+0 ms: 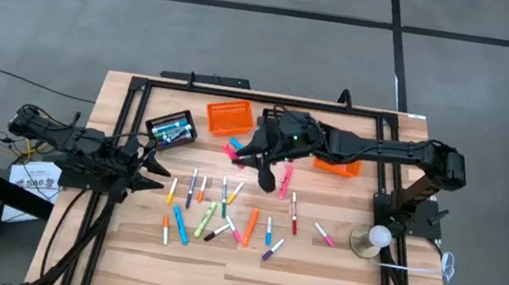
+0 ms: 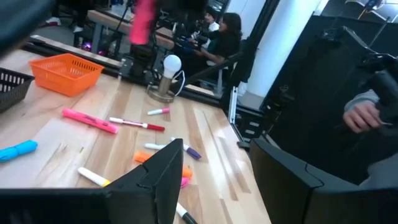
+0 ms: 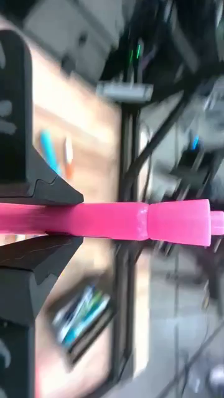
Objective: Pick & Place Markers
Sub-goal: Put the bottom large pink highlighter pen into the left orange bin
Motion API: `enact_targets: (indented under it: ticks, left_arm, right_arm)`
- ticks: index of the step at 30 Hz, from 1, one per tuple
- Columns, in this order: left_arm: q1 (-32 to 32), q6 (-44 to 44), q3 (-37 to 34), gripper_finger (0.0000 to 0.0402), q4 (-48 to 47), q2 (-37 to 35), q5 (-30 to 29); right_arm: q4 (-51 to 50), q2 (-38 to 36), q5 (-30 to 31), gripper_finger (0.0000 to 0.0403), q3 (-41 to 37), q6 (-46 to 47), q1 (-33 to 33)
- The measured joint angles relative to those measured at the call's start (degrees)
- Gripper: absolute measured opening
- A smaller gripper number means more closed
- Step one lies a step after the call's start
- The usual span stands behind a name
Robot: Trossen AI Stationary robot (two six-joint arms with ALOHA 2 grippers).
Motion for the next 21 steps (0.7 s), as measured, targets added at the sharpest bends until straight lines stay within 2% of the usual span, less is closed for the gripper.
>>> enact_targets:
  ticks: [4,12,15,21]
  left_arm:
    - [0.00,0.38,0.00,0.0186,-0.01,0.00,-0.08]
    - [0.00,1.08,0.00,0.0186,0.00,-0.04,-0.14]
    - [0.00,1.08,0.00,0.0186,0.07,-0.05,-0.14]
    - [0.00,0.59,0.00,0.0186,0.05,0.02,-0.14]
  right_arm:
    - [-2.43,0.00,4.91,0.0054,0.00,-1.49,-2.81]
    - [-0.43,4.78,6.22,0.0054,2.14,-1.53,-7.97]
    - [-4.95,10.43,6.29,0.0054,8.02,-4.35,-8.10]
    - [-22.39,22.95,6.43,0.0054,24.36,-10.10,-10.68]
